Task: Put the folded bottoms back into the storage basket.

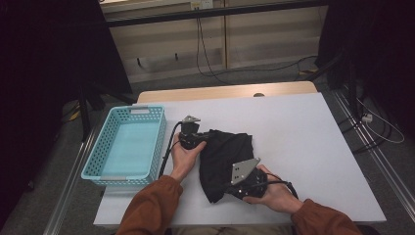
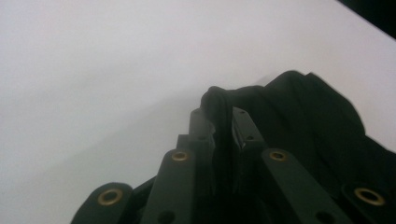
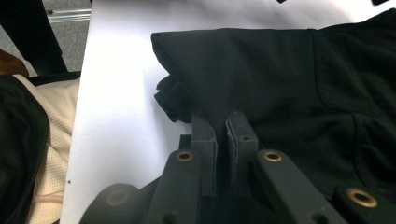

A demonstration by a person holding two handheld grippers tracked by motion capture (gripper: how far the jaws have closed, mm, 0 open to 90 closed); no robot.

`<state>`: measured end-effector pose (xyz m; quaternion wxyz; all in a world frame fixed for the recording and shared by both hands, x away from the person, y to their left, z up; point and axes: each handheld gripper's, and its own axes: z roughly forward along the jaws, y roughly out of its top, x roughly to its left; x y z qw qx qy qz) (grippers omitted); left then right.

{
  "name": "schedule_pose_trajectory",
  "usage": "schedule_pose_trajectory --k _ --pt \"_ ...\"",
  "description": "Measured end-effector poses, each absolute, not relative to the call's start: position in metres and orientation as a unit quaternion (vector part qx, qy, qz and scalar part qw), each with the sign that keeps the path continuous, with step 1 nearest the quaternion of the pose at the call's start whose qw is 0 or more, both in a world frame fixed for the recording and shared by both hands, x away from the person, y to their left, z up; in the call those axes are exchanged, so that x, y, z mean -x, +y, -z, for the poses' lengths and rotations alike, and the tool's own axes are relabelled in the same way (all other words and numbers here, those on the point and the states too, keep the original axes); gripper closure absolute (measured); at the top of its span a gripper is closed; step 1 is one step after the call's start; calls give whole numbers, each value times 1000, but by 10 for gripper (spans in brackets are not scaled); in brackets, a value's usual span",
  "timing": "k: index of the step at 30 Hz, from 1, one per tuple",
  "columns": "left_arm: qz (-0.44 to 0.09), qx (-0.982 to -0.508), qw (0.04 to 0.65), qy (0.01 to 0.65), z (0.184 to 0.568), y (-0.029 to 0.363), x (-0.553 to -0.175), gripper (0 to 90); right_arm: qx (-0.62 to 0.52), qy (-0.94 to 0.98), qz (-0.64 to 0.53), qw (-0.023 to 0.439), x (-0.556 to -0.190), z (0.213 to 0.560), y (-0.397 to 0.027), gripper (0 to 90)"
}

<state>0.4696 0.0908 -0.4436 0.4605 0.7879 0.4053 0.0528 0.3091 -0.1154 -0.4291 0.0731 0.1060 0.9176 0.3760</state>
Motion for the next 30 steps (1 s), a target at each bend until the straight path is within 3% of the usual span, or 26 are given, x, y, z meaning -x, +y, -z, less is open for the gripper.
schedule_pose_trajectory --k 30 --pt "-69 -760 501 409 410 105 -464 825 -119 900 -413 76 -307 422 -101 850"
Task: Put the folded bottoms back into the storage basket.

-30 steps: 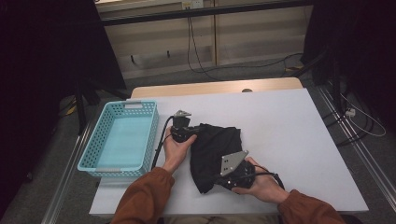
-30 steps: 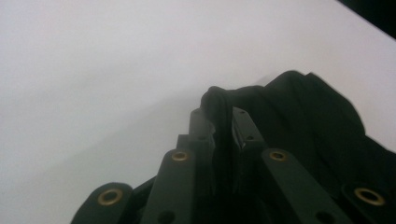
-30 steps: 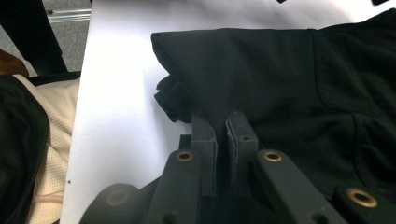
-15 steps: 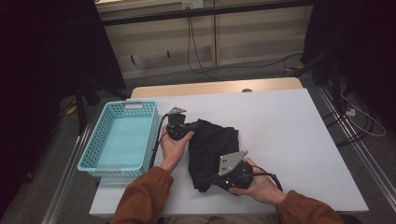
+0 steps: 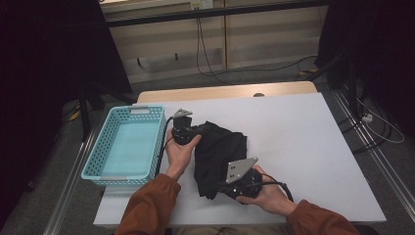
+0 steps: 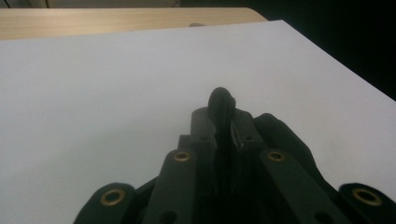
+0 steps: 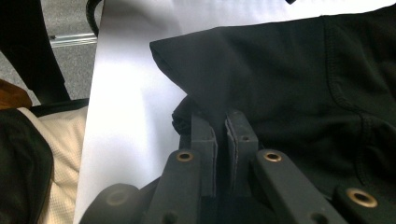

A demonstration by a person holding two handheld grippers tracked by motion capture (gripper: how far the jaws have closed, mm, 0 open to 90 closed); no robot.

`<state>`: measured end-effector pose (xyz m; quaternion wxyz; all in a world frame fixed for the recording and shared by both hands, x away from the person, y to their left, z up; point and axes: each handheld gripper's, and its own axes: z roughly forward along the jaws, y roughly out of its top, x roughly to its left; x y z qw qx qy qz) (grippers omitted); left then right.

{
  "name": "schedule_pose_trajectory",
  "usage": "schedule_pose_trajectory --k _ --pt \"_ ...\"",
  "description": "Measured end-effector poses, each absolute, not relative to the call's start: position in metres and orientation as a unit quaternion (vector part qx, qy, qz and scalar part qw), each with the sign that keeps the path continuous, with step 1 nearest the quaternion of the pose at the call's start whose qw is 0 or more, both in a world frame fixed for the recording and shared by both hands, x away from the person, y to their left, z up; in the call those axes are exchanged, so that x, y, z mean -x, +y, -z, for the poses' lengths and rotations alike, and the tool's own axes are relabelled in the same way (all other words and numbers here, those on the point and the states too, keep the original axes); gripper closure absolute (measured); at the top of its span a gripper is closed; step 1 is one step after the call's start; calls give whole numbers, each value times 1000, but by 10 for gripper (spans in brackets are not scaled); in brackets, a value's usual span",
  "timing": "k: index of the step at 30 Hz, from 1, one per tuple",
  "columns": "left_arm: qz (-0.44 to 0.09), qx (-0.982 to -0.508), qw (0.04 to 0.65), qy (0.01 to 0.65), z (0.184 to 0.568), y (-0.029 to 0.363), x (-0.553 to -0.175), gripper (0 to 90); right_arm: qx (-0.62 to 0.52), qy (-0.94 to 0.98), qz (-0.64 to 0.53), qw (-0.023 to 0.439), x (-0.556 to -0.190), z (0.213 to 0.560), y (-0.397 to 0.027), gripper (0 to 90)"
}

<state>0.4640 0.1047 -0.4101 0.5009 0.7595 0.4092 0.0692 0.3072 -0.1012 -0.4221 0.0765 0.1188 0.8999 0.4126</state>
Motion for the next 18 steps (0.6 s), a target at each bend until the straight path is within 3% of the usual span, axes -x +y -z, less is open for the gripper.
schedule_pose_trajectory --k 18 --pt "-79 -760 506 401 383 112 -465 829 -114 892 -430 83 -313 408 -92 850"
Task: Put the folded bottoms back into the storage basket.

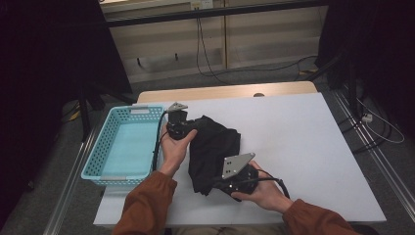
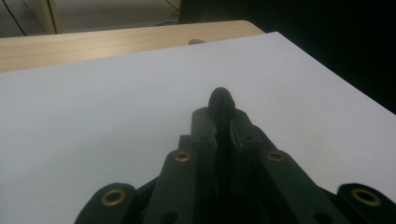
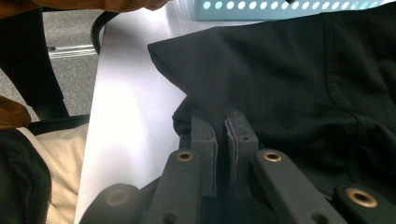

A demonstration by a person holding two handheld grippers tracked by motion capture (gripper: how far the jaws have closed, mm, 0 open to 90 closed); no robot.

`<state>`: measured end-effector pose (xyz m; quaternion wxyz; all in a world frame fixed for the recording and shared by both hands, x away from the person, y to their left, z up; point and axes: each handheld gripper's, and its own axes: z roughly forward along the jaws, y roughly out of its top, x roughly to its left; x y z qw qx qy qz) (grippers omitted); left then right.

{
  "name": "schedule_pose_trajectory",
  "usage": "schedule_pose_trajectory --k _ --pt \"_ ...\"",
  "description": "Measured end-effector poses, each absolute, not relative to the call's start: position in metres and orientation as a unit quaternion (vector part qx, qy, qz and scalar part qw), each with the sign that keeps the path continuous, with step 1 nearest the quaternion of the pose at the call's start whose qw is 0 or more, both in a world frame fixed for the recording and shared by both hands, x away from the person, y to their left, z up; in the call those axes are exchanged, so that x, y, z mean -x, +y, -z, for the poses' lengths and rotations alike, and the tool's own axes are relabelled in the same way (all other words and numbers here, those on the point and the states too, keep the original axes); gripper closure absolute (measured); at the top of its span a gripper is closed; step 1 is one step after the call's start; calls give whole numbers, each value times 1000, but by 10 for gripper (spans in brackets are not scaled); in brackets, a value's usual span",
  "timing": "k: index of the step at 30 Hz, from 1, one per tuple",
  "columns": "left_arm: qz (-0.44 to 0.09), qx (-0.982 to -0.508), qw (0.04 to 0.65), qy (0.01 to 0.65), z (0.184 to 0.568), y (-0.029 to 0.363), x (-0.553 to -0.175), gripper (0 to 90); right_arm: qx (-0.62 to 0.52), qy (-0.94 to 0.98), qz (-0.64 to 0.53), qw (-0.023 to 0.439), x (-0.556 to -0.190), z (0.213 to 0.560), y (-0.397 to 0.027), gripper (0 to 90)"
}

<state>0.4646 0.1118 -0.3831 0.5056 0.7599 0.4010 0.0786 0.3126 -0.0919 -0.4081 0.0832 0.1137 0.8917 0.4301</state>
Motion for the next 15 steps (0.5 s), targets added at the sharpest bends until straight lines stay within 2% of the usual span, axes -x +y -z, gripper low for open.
schedule_pose_trajectory --k 15 --pt "-82 -761 505 399 368 109 -472 829 -109 884 -445 90 -317 399 -88 850"
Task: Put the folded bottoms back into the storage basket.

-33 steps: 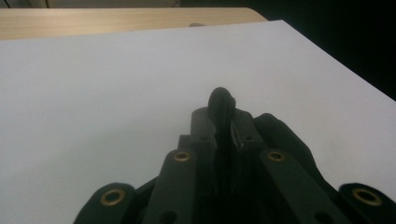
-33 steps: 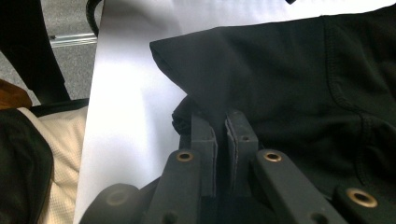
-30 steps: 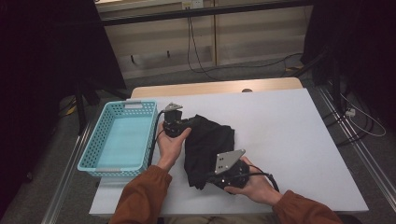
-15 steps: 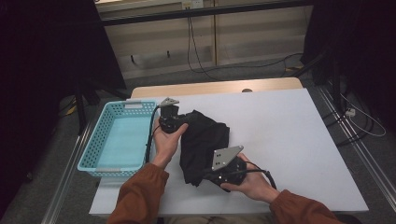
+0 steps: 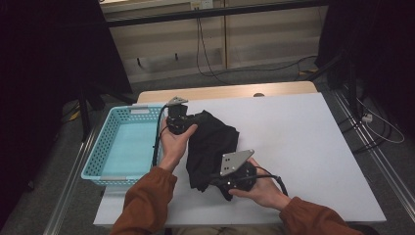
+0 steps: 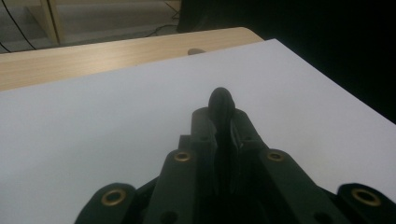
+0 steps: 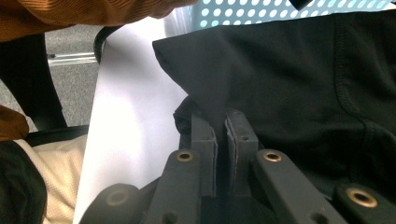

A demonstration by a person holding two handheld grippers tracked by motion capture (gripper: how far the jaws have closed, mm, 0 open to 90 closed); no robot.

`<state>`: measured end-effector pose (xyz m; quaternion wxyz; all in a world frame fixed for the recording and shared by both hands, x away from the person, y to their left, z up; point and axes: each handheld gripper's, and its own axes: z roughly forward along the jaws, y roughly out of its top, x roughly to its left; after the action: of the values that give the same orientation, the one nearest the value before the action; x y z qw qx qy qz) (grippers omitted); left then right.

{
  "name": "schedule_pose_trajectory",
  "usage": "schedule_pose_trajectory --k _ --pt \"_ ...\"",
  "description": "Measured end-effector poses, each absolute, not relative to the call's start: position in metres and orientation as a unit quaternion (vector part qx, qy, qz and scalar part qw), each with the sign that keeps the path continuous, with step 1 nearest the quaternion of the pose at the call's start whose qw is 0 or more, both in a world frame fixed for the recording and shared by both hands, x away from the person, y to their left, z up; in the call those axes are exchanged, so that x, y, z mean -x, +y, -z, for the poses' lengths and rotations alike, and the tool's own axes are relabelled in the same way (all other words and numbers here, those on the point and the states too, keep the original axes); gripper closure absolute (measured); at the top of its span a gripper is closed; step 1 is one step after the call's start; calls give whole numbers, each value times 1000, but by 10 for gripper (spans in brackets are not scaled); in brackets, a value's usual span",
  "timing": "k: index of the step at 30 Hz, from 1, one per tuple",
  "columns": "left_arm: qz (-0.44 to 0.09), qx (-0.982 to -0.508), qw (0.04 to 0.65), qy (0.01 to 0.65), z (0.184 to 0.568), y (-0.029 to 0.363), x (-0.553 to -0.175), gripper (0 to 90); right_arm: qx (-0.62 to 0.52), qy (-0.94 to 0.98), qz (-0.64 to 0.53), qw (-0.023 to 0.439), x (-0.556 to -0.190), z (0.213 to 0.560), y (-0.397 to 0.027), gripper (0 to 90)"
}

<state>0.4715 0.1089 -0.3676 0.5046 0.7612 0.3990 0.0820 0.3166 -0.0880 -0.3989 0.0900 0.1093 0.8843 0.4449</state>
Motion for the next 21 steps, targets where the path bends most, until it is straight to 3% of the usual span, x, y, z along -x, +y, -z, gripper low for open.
schedule_pose_trajectory --k 21 --pt "-95 -753 507 408 346 120 -474 829 -108 874 -463 101 -322 382 -78 851"
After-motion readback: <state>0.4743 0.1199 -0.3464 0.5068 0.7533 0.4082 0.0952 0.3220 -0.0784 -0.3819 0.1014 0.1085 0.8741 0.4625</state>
